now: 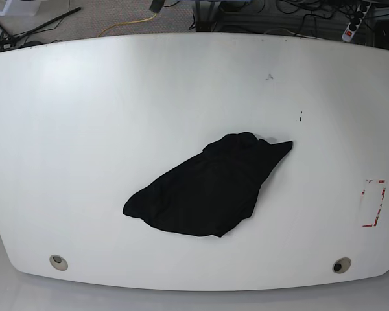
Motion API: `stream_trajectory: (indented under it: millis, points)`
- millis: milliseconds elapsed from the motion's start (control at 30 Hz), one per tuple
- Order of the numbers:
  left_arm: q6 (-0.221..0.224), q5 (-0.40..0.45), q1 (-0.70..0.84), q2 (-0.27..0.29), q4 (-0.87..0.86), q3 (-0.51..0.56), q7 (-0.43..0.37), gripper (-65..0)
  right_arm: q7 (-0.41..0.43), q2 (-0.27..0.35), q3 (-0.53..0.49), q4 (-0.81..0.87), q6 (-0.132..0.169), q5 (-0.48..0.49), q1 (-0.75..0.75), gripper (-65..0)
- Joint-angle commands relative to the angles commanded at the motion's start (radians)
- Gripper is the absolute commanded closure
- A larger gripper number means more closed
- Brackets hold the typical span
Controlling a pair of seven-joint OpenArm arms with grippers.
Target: Fold the T-shirt properly
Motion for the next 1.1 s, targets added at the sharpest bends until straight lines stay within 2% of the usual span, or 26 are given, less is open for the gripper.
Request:
stream_trajectory:
  millis: [167, 267, 400, 633, 900, 1033, 1100]
  points:
    - [0.000, 0.000, 0.091, -0.005, 0.124, -0.018, 0.000, -25.8, 0.000, -0.003, 0.000, 0.155, 0.000, 0.017, -0.103, -9.4]
    - [0.000, 0.000, 0.150, -0.005, 0.239, -0.043, 0.000, -25.8, 0.000, 0.002, -0.002, 0.272, 0.000, 0.106, -0.169, -9.4]
    - [0.000, 0.000, 0.206, -0.005, 0.356, -0.074, 0.000, -25.8, 0.000, 0.003, -0.002, 0.387, 0.000, 0.166, -0.232, -9.4]
    - [0.000, -0.011, 0.272, 0.002, 0.529, -0.132, 0.000, -25.8, 0.000, 0.005, 0.000, 0.575, 0.000, 0.196, -0.307, -9.4]
    - [0.000, -0.204, 0.272, -0.005, 0.592, -0.207, 0.000, -26.2, 0.000, 0.003, 0.000, 0.721, -0.006, 0.196, -0.264, -9.4]
    - [0.000, -0.218, 0.224, -0.005, 0.595, -0.207, 0.000, -26.2, -0.002, 0.003, 0.000, 0.746, -0.005, 0.195, -0.180, -10.0]
    - [0.000, -0.218, 0.193, -0.005, 0.592, -0.207, 0.000, -26.2, -0.035, 0.003, -0.003, 0.753, -0.003, 0.189, -0.126, -10.1]
